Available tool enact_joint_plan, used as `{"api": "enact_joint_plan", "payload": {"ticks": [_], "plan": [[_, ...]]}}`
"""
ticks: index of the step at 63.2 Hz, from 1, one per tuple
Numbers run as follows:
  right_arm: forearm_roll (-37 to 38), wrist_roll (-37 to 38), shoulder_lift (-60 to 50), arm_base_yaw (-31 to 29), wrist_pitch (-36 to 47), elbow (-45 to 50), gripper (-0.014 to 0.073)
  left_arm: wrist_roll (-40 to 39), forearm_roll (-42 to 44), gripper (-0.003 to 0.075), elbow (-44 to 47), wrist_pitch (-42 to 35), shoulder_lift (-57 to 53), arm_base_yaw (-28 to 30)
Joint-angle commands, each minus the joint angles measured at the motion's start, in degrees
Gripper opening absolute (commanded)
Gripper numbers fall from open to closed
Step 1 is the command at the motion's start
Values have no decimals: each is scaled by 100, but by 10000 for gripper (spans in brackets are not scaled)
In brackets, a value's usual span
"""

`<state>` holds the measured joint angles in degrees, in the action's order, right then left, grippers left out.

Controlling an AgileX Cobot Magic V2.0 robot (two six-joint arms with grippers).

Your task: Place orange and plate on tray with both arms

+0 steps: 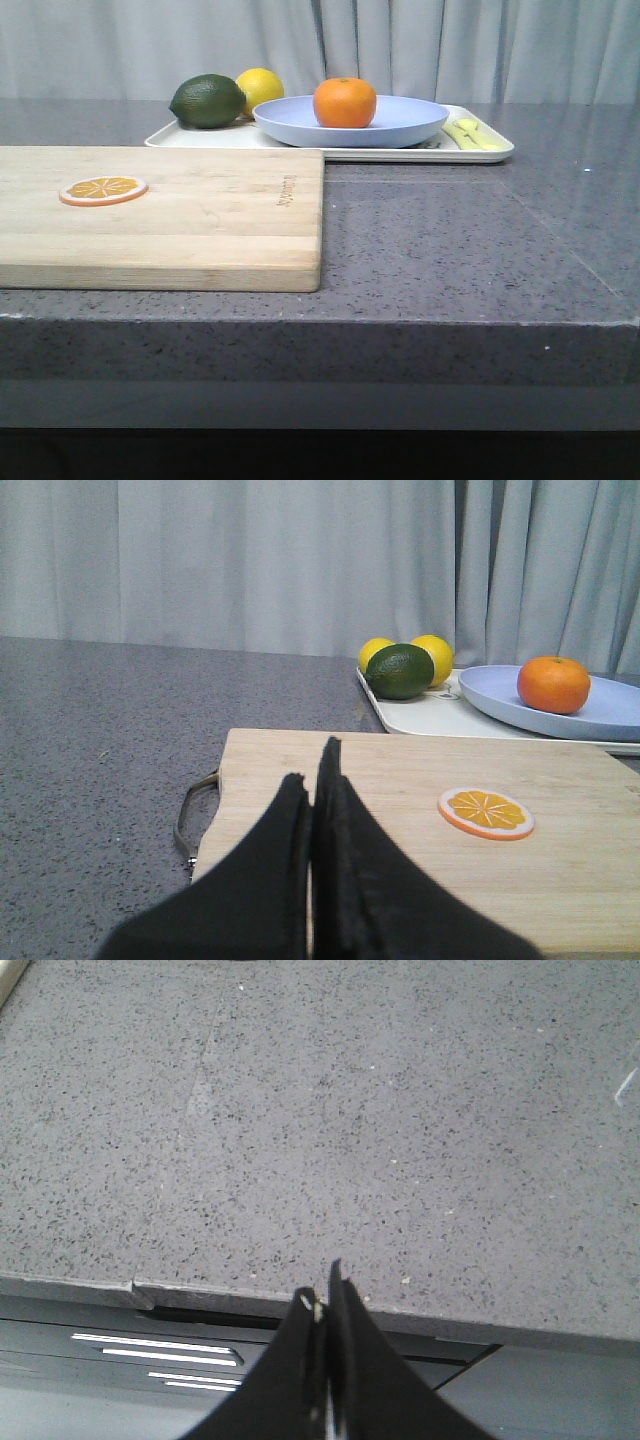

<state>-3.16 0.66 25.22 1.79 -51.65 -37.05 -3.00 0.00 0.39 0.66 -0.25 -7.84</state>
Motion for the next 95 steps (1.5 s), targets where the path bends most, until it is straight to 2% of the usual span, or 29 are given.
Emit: {"api": "enact_joint_plan", "payload": {"ticks": [1, 22, 34, 95], "plan": [[-7, -66, 29, -30, 370, -134, -67, 0, -60, -20, 151, -465, -106, 10], [-7, -66, 29, -30, 370, -134, -67, 0, -60, -20, 151, -465, -106, -110], [-7, -66, 29, -30, 370, -134, -67, 0, -60, -20, 151, -465, -106, 67], [-7, -66, 29, -30, 370, -134, -67, 0, -60, -20, 151, -465, -106, 67]]}}
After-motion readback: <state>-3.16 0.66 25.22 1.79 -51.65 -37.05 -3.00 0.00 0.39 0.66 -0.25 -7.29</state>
